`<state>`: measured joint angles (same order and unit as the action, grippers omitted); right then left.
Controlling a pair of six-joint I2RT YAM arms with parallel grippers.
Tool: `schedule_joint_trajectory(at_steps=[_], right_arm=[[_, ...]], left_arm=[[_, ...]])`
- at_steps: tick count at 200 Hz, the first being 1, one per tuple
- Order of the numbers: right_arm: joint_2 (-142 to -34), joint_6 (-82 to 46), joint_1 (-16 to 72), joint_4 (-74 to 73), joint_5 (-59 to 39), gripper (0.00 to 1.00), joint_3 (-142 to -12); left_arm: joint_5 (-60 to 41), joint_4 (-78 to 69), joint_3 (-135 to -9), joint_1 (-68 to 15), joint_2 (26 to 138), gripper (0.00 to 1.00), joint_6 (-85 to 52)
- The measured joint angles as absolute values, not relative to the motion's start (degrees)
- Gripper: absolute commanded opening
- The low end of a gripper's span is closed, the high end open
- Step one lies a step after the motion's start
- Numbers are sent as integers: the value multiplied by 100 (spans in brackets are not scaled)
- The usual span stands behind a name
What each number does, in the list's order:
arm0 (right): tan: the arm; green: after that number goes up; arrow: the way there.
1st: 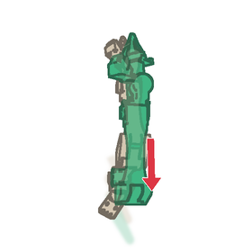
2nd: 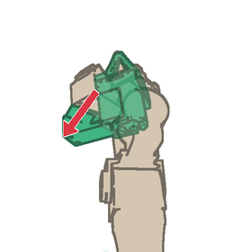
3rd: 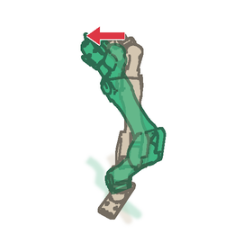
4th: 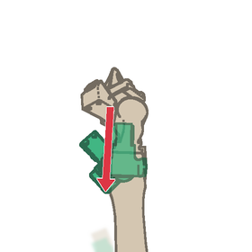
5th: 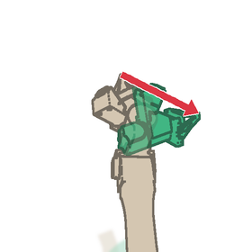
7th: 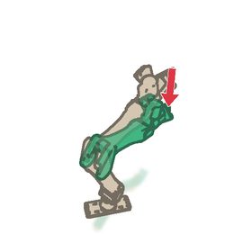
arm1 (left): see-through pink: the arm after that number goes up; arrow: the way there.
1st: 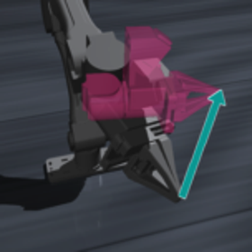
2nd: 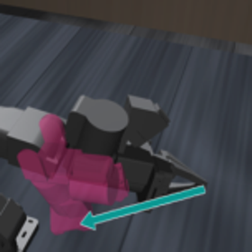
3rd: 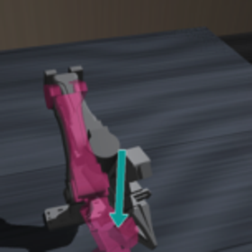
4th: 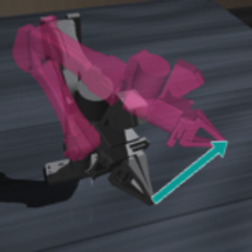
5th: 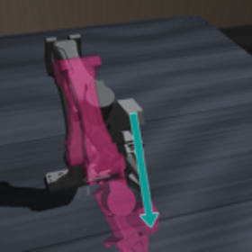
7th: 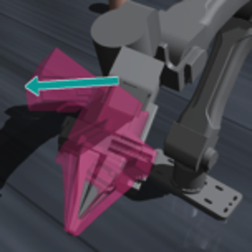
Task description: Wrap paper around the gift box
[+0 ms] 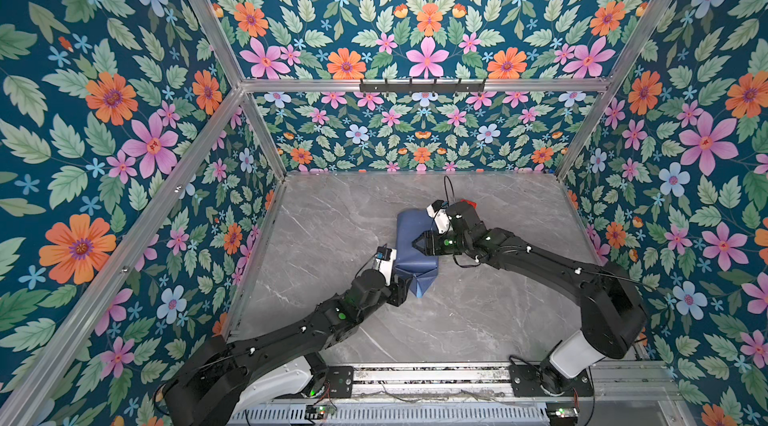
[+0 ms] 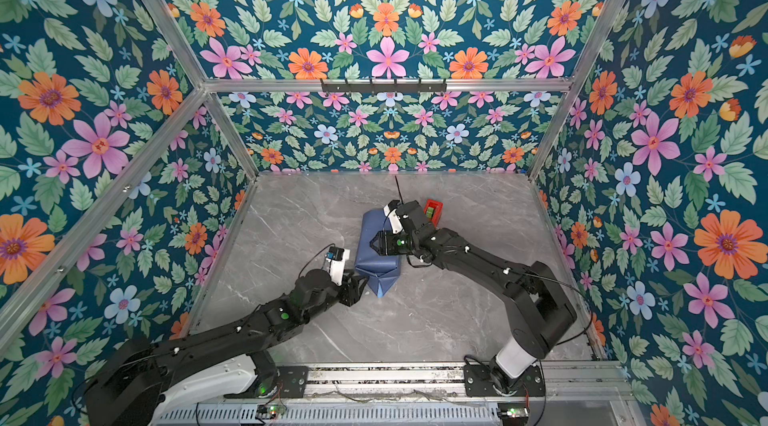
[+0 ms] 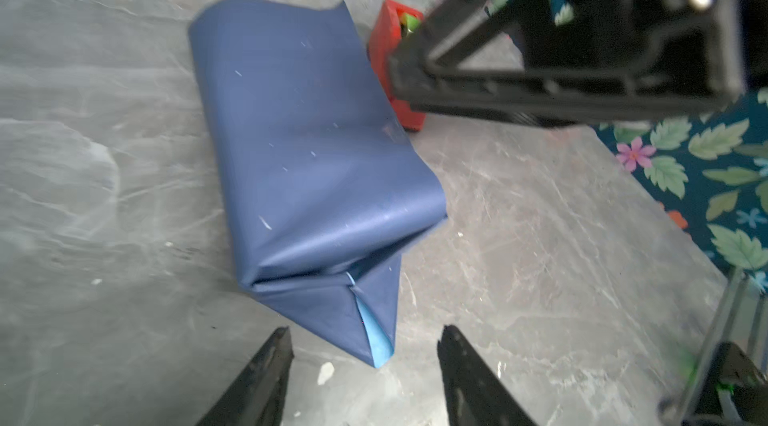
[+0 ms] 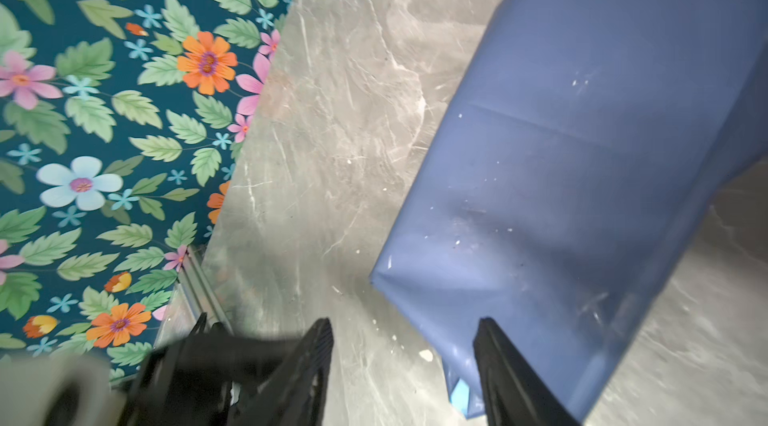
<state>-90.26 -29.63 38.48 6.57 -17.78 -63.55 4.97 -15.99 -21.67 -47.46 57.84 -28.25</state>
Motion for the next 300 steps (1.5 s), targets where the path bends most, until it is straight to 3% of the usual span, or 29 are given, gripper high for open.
schedule_joint_trajectory(at_steps=[41,88,119,189,251,300], right_arm=[[-8908,-3251,3339,829,-1594,65,-5972],[-9673,-3743,3116,609,-1892,67,-6128],[-9983,-3854,3094,567,-2010,67,-6241],[-9736,-3621,3092,829,-1966,68,-6158],[-8173,-3028,3109,1815,-937,66,-5426],[-7824,-3861,4029,1717,-1181,59,-4375]], left_arm=[[-126,-1584,-2528,-3339,6493,74,-3328],[-878,-1776,-3382,-3188,8077,72,-3454],[-1267,-1909,-3507,-3271,8429,70,-3559],[-1461,-2189,-2928,-3938,7848,70,-3922],[-749,-2016,-2167,-4056,6451,71,-4193],[-598,-1787,-1900,-4294,6001,66,-3809]])
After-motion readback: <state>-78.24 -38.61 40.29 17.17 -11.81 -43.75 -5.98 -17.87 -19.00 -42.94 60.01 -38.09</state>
